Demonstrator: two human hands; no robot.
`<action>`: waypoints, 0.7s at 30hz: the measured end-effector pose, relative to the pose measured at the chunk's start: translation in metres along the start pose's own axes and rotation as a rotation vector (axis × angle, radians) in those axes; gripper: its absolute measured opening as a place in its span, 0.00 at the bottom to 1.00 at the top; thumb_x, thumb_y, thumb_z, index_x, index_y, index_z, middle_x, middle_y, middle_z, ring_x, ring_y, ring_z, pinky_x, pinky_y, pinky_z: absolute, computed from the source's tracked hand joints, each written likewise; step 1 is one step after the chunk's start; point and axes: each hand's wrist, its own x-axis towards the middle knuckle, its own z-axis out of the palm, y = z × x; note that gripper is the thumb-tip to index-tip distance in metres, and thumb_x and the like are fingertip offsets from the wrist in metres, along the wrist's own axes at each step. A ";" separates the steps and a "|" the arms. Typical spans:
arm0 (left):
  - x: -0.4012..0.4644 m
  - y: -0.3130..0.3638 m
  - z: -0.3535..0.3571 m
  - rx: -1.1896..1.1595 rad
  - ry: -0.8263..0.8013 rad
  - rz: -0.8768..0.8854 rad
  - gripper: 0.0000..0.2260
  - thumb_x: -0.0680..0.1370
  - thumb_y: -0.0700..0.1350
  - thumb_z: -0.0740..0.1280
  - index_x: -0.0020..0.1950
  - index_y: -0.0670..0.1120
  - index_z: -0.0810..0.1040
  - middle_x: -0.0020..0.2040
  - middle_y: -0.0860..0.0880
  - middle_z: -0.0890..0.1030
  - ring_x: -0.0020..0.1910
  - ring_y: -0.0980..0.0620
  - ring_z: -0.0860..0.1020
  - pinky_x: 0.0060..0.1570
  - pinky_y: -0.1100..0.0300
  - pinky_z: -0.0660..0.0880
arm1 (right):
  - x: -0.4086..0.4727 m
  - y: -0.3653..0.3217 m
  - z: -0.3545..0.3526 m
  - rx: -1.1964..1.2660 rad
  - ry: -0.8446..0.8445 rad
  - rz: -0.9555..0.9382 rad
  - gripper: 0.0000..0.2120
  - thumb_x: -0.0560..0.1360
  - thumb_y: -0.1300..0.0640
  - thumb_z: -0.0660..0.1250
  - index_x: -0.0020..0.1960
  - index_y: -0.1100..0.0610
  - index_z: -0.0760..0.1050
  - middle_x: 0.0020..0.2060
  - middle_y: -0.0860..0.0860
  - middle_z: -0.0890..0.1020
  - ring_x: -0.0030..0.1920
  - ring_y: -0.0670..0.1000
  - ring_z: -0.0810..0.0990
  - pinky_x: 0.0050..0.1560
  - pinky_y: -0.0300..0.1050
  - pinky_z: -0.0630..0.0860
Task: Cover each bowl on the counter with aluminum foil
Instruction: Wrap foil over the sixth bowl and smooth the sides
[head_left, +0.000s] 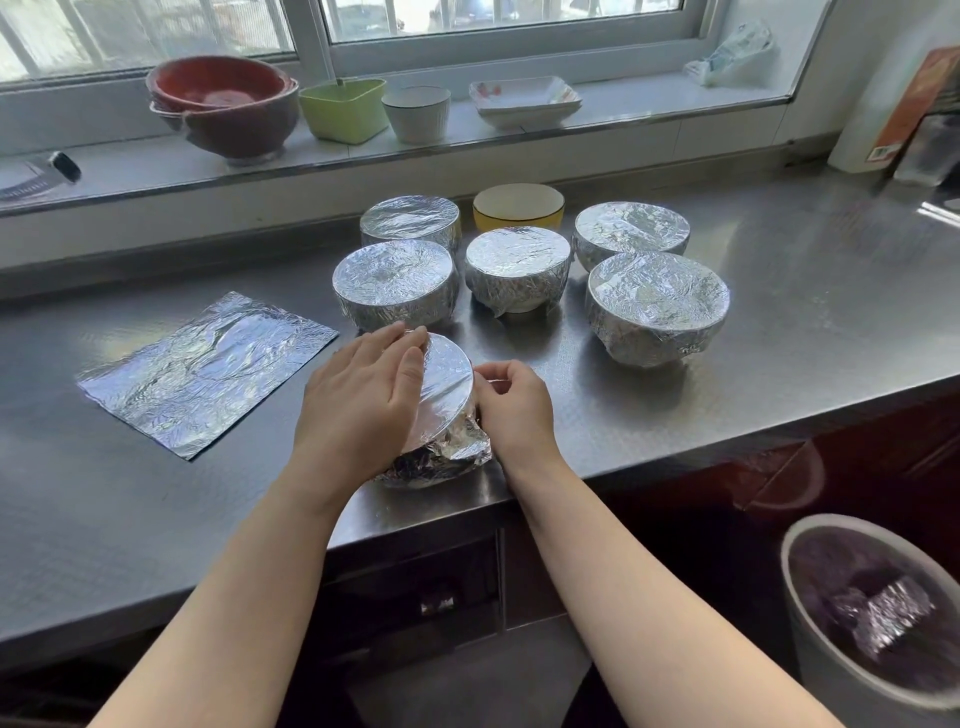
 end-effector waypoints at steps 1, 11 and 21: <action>-0.001 0.000 0.000 -0.006 0.005 -0.003 0.30 0.77 0.63 0.38 0.75 0.61 0.64 0.76 0.60 0.64 0.75 0.56 0.58 0.74 0.50 0.56 | 0.000 0.001 0.001 0.008 0.006 -0.004 0.02 0.78 0.60 0.67 0.48 0.59 0.76 0.32 0.48 0.78 0.27 0.38 0.75 0.33 0.33 0.73; -0.005 0.001 -0.004 -0.047 0.019 -0.013 0.28 0.78 0.60 0.41 0.75 0.59 0.66 0.75 0.58 0.65 0.75 0.57 0.59 0.73 0.56 0.54 | 0.000 0.000 0.008 0.087 -0.035 0.116 0.04 0.78 0.61 0.67 0.45 0.56 0.75 0.31 0.50 0.79 0.32 0.50 0.78 0.37 0.46 0.76; -0.005 -0.005 -0.004 -0.109 0.024 -0.034 0.27 0.79 0.59 0.42 0.74 0.60 0.66 0.75 0.59 0.65 0.75 0.57 0.59 0.74 0.53 0.55 | -0.001 -0.002 0.013 -0.068 -0.093 0.060 0.04 0.77 0.59 0.68 0.45 0.54 0.73 0.39 0.50 0.79 0.40 0.51 0.79 0.44 0.47 0.77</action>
